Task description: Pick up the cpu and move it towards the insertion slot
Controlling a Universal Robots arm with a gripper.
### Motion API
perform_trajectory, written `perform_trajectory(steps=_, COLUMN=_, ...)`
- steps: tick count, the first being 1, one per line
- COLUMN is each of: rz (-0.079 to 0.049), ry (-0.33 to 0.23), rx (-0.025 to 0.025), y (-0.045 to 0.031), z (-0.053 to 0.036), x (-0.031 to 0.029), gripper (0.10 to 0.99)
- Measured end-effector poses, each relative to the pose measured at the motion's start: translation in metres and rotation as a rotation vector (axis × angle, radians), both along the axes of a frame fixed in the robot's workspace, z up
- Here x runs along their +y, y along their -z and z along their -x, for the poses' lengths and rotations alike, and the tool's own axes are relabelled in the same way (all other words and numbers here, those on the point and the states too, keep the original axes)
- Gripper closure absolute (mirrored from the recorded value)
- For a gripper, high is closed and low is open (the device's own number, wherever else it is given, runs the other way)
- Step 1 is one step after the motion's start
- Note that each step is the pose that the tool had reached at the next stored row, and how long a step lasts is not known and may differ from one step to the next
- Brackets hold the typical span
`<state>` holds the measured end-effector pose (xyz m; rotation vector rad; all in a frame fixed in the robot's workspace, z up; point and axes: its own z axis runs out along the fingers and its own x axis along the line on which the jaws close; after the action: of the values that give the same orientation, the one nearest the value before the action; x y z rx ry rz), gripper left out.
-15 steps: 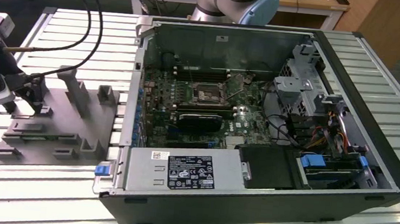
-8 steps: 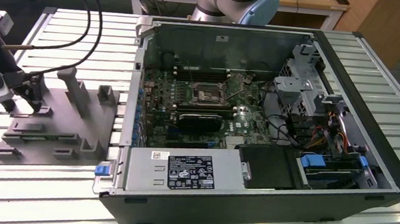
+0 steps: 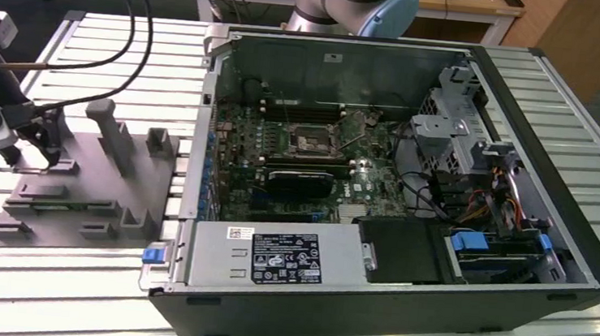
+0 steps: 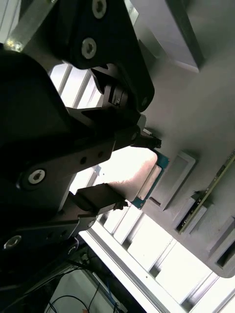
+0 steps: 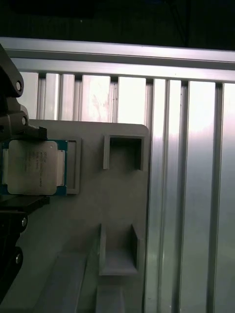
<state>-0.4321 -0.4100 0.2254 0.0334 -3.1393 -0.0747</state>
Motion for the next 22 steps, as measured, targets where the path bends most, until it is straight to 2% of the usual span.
perform_trajectory(steps=22, rz=0.0, ry=0.0, rx=-0.0001, y=-0.0168, z=0.0, x=0.0001, gripper=0.545)
